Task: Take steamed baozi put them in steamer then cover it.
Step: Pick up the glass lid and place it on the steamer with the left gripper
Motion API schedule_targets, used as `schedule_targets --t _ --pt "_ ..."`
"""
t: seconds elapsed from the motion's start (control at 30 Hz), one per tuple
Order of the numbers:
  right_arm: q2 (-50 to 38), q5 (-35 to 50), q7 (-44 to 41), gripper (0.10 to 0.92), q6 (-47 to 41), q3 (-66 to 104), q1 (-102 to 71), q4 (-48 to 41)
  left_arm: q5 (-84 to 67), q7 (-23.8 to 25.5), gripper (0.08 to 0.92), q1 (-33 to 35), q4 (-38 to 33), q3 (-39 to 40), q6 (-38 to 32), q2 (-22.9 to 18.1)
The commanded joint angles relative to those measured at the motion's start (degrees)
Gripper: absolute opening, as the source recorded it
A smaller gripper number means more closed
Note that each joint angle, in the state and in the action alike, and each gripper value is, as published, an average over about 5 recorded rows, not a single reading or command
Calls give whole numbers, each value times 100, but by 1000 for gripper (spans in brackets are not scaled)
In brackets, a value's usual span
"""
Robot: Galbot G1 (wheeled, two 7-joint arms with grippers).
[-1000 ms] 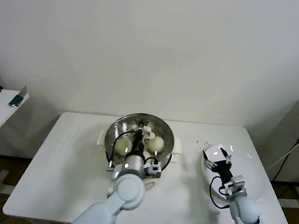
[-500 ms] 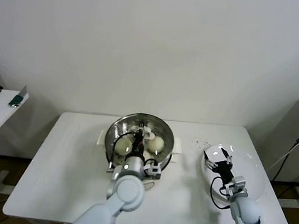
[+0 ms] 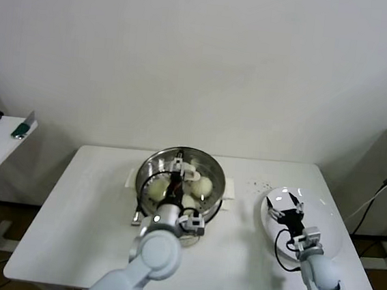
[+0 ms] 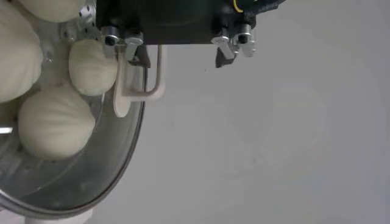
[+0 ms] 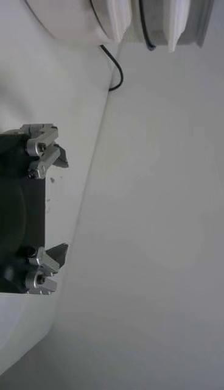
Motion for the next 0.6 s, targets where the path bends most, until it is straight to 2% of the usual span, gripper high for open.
schedule_targets --t 0.03,0.17,0.33,0.43,0.6 --pt "1 -73 106 823 -489 78 15 105 -158 28 750 557 -906 26 283 356" --pt "-3 13 204 823 -569 64 34 176 -192 -54 814 907 -1210 -41 283 500" --pt "-39 21 218 823 -598 45 28 306 -504 -310 822 1345 -1637 -466 230 729" --pt "-26 12 209 823 -556 72 25 311 -895 -838 823 1680 -1828 -850 -29 824" --pt "67 -63 166 823 -482 159 -49 360 -2204 -1970 823 2231 -1861 -2024 -983 683"
